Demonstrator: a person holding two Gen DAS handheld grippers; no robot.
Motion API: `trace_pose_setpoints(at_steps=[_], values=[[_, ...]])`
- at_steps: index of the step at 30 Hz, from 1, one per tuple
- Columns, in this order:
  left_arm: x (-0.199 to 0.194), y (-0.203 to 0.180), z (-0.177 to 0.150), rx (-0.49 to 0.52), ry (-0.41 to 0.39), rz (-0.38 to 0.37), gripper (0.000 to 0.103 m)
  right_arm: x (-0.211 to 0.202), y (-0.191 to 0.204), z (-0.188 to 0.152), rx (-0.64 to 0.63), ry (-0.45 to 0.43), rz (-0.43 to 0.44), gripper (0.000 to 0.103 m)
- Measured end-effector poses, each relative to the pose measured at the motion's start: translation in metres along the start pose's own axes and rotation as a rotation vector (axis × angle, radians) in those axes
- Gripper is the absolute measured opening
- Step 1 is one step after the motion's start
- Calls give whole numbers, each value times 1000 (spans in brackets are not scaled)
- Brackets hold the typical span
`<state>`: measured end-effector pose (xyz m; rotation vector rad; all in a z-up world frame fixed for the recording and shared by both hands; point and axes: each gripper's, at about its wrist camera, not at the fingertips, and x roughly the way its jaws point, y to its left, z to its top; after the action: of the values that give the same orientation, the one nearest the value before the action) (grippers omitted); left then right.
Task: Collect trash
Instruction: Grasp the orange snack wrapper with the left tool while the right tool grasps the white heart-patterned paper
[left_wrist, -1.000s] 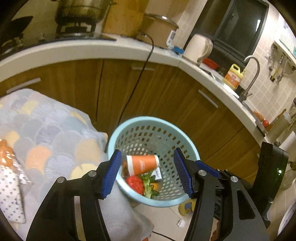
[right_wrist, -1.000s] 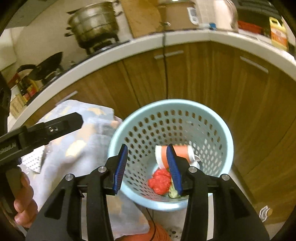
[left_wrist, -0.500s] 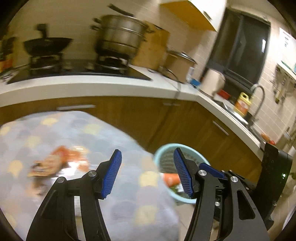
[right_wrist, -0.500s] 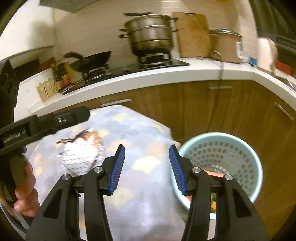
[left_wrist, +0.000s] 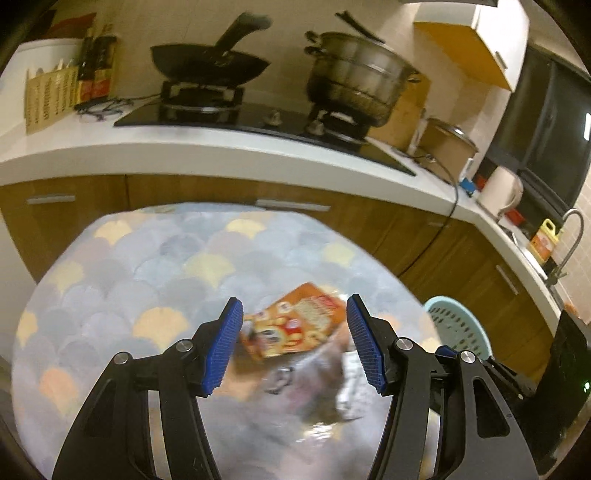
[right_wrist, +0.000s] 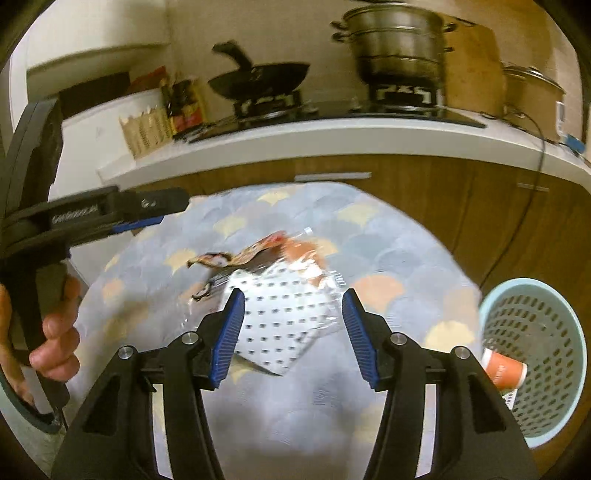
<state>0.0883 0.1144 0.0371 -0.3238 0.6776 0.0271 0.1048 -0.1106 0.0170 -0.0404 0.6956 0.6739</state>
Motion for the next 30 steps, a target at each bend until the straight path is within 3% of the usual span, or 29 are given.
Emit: trace_pose_setpoints(at_steps=[8,11,15,17,21,27,30], values=[[27,13,-3,-4,72,-41,57,36,23,2,2,62,-20,78],[29,13,-4,3,74,-56,57,49,24,0,1,97,-65,80],[32,10,-8,49,96,-52,61,60,17,-5,29,139,-63,79],[33,9,-11,72,101,-54,62,64,10,-7,45,157,-52,58],[30,9,-22,134,106,-61,68,68,2,-10,60,173,-57,34],[34,8,-23,137,115,-74,69,64,-8,-15,77,143,-57,24],[44,-13,-21,200,125,-55,72,62,-11,-16,84,126,-65,21]])
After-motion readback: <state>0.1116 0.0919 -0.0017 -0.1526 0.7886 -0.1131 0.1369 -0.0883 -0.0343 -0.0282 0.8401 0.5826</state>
